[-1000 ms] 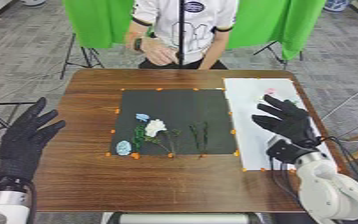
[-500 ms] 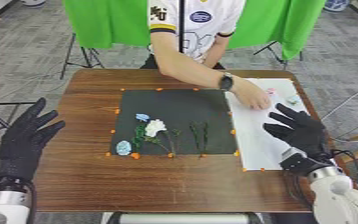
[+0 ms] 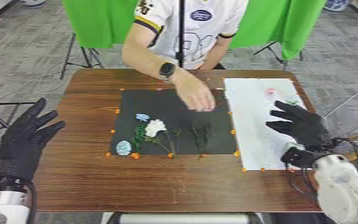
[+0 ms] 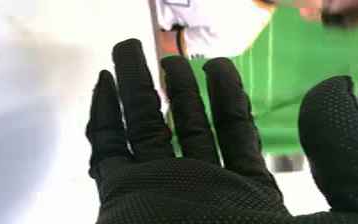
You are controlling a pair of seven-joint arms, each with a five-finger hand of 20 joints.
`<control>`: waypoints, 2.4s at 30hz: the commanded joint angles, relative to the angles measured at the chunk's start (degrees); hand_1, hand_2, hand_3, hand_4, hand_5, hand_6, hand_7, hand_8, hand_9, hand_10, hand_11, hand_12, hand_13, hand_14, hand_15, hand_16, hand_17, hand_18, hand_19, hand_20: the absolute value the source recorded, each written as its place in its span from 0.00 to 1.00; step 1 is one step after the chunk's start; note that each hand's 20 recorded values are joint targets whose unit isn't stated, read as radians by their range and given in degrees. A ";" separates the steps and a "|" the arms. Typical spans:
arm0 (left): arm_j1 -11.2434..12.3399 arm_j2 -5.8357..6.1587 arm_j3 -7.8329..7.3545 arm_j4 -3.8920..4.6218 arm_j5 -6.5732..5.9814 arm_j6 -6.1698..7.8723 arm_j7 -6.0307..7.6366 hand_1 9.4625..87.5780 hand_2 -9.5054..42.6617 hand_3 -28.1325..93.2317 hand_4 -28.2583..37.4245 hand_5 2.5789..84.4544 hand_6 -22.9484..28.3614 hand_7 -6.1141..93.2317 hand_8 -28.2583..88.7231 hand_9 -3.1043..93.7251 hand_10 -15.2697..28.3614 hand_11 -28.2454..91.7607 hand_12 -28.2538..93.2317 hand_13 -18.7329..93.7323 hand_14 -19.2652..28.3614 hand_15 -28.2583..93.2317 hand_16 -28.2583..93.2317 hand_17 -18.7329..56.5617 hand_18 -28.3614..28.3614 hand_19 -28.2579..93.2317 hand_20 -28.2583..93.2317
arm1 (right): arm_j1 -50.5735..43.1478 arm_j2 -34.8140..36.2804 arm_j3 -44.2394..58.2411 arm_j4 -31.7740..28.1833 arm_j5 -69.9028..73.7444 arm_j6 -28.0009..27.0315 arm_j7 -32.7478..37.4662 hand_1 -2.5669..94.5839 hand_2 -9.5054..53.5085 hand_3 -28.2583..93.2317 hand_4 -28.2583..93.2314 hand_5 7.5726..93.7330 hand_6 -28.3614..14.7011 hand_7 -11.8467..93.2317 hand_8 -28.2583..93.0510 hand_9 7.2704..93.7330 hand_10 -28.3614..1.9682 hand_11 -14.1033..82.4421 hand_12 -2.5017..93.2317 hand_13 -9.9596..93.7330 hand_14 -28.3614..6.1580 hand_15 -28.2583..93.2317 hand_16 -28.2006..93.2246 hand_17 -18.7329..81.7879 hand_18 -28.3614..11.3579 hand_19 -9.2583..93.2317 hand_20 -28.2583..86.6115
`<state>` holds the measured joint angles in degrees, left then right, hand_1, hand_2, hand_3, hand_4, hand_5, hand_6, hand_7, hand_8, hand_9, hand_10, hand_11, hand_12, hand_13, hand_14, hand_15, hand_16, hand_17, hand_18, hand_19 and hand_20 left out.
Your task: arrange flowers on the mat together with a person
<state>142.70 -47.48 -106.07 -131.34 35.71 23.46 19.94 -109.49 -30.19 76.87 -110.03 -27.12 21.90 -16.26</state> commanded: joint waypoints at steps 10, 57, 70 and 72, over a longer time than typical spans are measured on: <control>0.99 -0.52 0.31 -0.07 0.12 0.29 -0.36 0.14 0.33 0.86 0.05 0.33 0.51 0.17 0.16 0.33 0.67 0.39 0.33 0.35 0.84 0.59 0.19 0.13 0.80 0.53 0.36 | 5.29 -6.80 -2.41 -1.95 2.89 0.82 0.37 0.17 0.31 0.92 0.04 0.50 0.66 0.24 0.13 0.50 0.42 0.24 0.17 0.50 0.20 0.54 0.32 0.27 0.15 0.56 0.40; 0.29 0.46 1.00 0.27 -0.34 0.67 -0.36 0.14 0.33 0.86 0.05 0.33 0.51 0.17 0.16 0.33 0.67 0.39 0.32 0.35 0.85 0.59 0.19 0.13 0.80 0.54 0.36 | 17.60 -4.73 -6.71 -0.79 -19.83 12.97 19.88 0.22 0.27 0.90 0.04 0.46 0.67 0.24 0.13 0.46 0.42 0.24 0.17 0.53 0.22 0.59 0.33 0.36 0.07 0.68 0.43; 0.69 0.74 1.06 0.08 -0.42 0.79 -0.37 0.14 0.33 0.86 0.05 0.33 0.52 0.17 0.16 0.33 0.67 0.39 0.33 0.35 0.85 0.60 0.19 0.13 0.80 0.54 0.36 | 34.46 -2.44 -19.17 5.51 -48.22 14.22 45.99 0.27 0.20 0.89 0.06 0.42 0.66 0.23 0.14 0.42 0.42 0.22 0.18 0.58 0.28 0.63 0.30 0.46 0.09 0.82 0.29; 0.54 0.84 1.25 0.10 -0.37 0.86 -0.23 0.14 0.33 0.86 0.05 0.33 0.51 0.17 0.16 0.33 0.67 0.39 0.32 0.35 0.85 0.60 0.19 0.13 0.80 0.54 0.36 | 36.86 -2.43 -21.49 6.41 -52.68 14.10 50.05 0.27 0.20 0.89 0.06 0.42 0.66 0.24 0.14 0.42 0.42 0.22 0.18 0.59 0.28 0.63 0.30 0.47 0.09 0.83 0.28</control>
<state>142.54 -46.86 -105.39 -131.32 35.56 23.71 19.90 -79.95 -33.92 59.49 -105.87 -70.60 36.07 27.60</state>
